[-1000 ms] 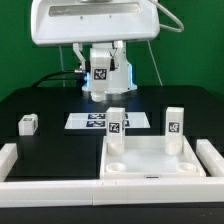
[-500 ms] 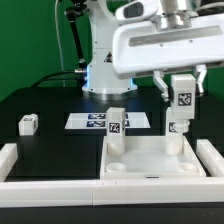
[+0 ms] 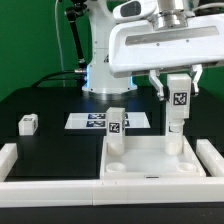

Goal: Assemble square table

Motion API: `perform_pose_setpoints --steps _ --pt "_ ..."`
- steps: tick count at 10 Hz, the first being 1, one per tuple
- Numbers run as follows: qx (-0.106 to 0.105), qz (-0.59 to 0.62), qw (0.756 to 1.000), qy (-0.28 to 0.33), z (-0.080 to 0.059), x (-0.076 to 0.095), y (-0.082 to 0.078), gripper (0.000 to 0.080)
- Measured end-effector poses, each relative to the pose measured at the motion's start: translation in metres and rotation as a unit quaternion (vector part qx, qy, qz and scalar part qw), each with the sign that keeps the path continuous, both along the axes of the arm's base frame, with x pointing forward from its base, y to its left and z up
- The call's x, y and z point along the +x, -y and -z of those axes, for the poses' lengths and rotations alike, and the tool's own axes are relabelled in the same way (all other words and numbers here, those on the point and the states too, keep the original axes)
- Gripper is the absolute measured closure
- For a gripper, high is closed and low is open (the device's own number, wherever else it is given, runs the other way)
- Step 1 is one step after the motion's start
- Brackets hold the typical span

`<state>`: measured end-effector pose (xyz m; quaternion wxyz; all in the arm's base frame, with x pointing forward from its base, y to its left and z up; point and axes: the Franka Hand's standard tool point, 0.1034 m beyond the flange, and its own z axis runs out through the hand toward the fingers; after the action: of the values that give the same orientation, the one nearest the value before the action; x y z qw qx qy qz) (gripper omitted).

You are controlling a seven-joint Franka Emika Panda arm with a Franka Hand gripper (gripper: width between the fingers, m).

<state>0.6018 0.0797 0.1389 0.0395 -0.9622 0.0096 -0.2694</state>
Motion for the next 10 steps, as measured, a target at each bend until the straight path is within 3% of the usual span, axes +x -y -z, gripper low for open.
perform_pose_setpoints --steps 2,6,10 --pt "-0.004 -0.003 1.000 0.000 0.023 0.002 -0.006 0.0512" --pt "-0.006 0.000 1.000 -0.007 0.047 0.016 -0.004 0.0512" --pt "-0.005 -0.007 1.000 -0.012 0.056 0.014 -0.013 0.0512"
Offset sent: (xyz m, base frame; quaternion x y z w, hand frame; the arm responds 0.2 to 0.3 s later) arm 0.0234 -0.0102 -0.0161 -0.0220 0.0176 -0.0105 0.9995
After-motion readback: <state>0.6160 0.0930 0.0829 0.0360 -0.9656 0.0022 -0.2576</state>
